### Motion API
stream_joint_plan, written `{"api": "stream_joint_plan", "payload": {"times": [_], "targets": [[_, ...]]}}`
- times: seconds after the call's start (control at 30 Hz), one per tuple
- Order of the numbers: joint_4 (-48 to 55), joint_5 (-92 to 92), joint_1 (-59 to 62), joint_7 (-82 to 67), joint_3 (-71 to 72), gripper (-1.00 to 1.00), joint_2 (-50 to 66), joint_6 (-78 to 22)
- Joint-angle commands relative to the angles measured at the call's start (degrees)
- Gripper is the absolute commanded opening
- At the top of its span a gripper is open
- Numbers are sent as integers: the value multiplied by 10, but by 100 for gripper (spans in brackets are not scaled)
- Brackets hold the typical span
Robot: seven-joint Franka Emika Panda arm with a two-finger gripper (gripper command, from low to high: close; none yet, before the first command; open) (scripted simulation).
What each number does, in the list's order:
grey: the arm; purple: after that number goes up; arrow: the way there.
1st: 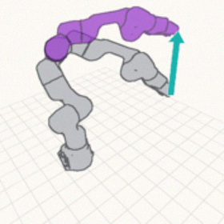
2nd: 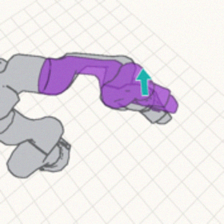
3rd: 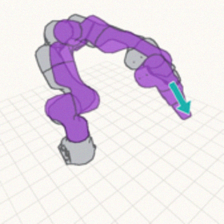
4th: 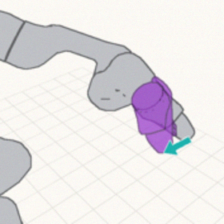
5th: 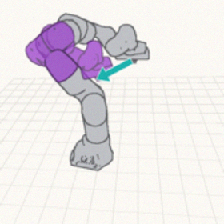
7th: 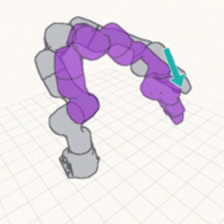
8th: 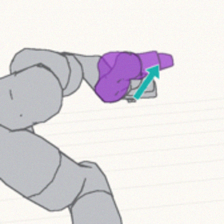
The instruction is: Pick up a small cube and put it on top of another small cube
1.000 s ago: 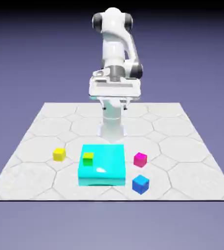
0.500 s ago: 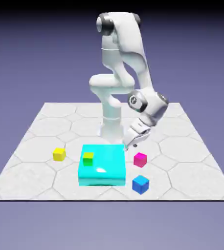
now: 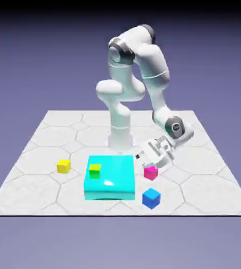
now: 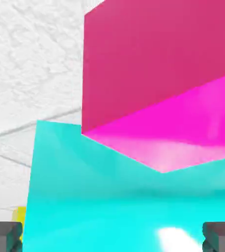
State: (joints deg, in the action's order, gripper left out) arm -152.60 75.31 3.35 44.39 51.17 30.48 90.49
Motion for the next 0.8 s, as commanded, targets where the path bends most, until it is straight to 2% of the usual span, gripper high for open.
{"api": "stream_joint_plan", "payload": {"times": [0.0,0.2,0.27,0.77], "targets": [[-2,25,0,0,13,0,19,-23],[-15,174,-3,-2,92,0,133,-164],[-35,194,-10,-5,88,0,140,-166],[-49,532,227,-149,84,0,451,-430]]}}
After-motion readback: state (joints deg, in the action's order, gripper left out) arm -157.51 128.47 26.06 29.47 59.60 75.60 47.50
